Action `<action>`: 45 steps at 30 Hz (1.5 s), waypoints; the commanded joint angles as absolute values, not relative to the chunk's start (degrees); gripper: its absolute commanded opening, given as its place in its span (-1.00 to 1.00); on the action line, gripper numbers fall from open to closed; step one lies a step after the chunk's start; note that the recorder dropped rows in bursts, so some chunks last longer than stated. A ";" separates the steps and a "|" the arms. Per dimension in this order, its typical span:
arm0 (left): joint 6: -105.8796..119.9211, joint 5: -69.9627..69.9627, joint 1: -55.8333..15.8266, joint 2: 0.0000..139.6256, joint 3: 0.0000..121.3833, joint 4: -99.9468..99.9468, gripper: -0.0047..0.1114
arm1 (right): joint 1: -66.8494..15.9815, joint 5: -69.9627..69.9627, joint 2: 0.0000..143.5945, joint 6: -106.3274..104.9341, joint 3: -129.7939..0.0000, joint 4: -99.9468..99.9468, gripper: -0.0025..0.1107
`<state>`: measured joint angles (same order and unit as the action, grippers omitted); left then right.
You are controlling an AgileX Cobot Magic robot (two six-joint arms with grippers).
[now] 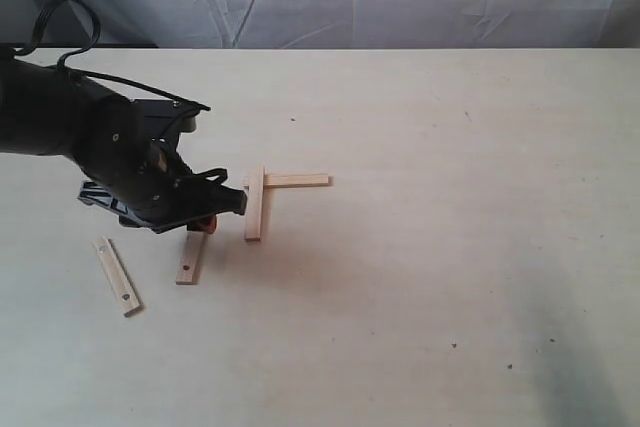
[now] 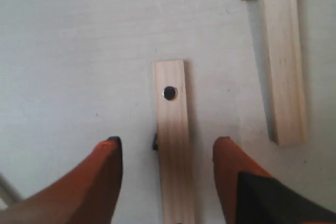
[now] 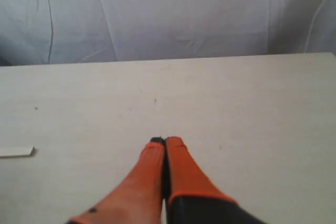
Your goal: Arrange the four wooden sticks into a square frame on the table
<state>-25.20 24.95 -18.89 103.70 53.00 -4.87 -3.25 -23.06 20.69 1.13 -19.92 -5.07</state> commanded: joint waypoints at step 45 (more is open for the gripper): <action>-28.81 22.07 -27.51 105.21 63.15 5.80 -0.92 | -3.46 -30.89 42.95 0.00 -29.06 -12.12 -0.96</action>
